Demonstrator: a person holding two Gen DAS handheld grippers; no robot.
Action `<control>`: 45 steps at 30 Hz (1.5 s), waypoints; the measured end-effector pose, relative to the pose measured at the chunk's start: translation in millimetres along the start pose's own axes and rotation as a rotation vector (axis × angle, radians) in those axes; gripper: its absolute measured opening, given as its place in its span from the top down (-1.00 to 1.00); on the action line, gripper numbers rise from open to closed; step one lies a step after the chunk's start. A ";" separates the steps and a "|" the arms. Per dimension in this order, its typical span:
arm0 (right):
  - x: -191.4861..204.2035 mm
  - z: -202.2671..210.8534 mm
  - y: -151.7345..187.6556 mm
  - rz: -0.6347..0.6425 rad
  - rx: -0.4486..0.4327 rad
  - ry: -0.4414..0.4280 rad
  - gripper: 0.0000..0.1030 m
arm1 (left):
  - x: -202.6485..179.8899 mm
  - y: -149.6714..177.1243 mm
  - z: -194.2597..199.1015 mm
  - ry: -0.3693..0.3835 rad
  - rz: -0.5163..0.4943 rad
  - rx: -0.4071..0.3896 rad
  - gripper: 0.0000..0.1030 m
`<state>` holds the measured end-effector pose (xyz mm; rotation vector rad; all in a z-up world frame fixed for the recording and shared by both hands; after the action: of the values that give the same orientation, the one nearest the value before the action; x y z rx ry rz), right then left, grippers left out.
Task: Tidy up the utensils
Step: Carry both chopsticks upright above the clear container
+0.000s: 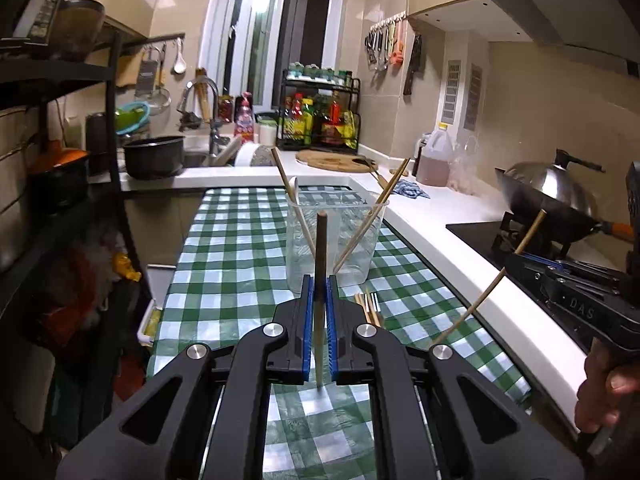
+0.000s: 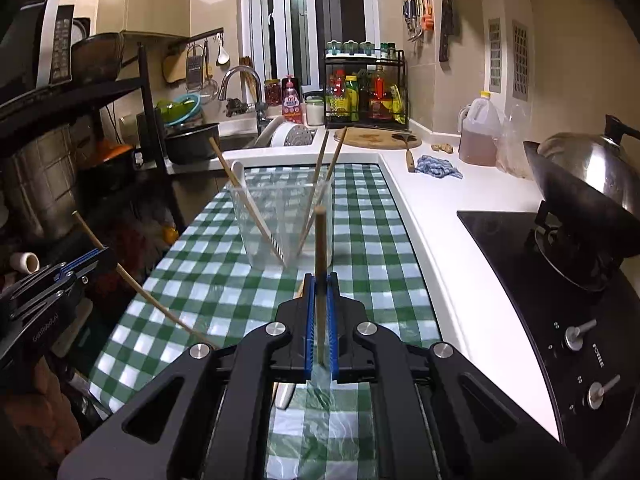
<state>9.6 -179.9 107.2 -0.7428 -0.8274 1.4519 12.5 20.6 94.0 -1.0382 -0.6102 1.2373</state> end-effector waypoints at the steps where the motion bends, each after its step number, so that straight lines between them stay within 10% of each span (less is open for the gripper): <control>1: -0.4 -0.6 -4.4 -0.003 0.001 -0.004 0.88 | 2.1 -4.1 -1.0 0.000 0.003 0.008 0.88; 13: -1.2 -5.4 -65.5 -0.022 -0.038 -0.064 0.88 | 26.5 -68.7 -16.5 0.034 0.064 0.078 0.88; 28: 20.9 -28.2 -198.4 -0.009 -0.223 -0.106 0.88 | 38.2 -200.4 -50.0 0.064 0.060 -0.103 0.88; 45: 31.9 -150.9 -167.7 0.031 -0.027 -0.075 0.88 | 30.1 -161.0 -142.3 0.038 -0.040 0.070 0.88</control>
<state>225.2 -139.6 168.9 -0.7272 -0.8978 1.5066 215.4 8.2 169.9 -0.9849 -0.5519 1.1932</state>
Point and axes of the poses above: each gripper's, at about its wrist camera, not at the fingertips, and z roughly against the way its jaws point, x to its left, y to its underside, the point moved 2 cm from there along -z, roughly the way its jaws point, and after that the axes turned 4 degrees about y, right-handed, at the moved point
